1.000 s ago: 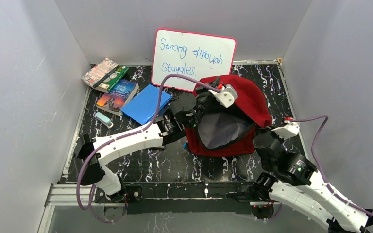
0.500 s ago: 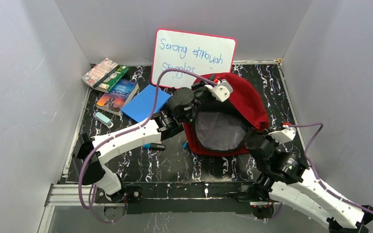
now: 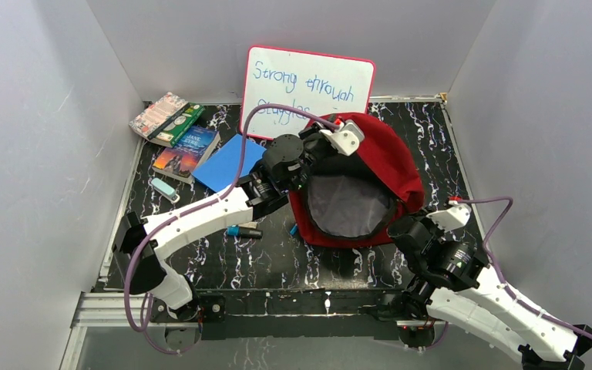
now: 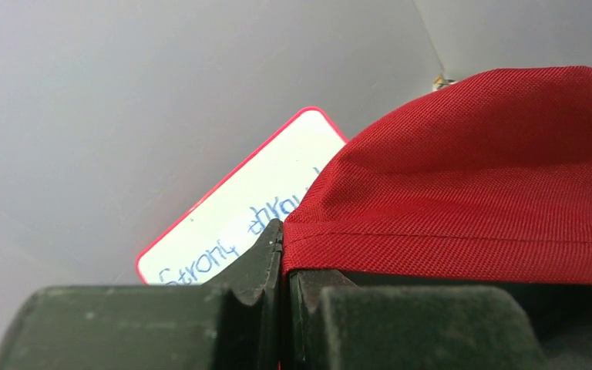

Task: Pack the student bag
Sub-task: Unzip the student bag at the center of the board.

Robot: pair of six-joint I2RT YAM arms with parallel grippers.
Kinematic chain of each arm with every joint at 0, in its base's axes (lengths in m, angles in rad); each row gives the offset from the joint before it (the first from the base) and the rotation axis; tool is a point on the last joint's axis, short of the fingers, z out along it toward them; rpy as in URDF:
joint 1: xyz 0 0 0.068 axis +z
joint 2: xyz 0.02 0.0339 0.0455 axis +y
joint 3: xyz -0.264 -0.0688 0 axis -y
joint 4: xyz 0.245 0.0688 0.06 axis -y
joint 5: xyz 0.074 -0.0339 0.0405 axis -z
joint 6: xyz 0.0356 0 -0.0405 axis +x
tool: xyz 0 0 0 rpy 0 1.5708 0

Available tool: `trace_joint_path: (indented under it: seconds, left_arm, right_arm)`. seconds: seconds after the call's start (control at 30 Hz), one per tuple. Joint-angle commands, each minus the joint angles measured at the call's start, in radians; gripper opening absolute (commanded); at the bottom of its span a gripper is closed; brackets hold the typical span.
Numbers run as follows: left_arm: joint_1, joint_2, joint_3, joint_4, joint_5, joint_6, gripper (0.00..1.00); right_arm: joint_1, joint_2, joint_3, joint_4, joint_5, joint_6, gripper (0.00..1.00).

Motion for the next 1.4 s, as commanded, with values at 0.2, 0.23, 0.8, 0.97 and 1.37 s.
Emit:
trace_joint_path:
  seconds: [0.2, 0.23, 0.8, 0.97, 1.37]
  left_arm:
    - [0.046, -0.107, 0.072, 0.139, -0.095, 0.009, 0.0]
    - [0.046, -0.107, 0.073, 0.138, -0.094, 0.009, 0.0]
    - [0.045, -0.086, 0.085, 0.084, -0.074, -0.036, 0.0]
    - [0.046, -0.086, 0.087, 0.072, -0.074, -0.041, 0.0]
    - [0.046, -0.091, 0.09, 0.05, -0.071, -0.053, 0.0]
  right_arm:
    - [-0.006, -0.033, 0.09, -0.2, 0.064, -0.033, 0.13]
    - [-0.006, -0.037, 0.095, -0.2, 0.058, -0.035, 0.14]
    - [-0.006, -0.049, 0.157, 0.329, -0.3, -0.178, 0.51]
    - [-0.007, 0.104, 0.161, 0.351, -0.454, 0.083, 0.66]
    - [-0.006, 0.275, 0.103, 0.492, -0.55, 0.121, 0.54]
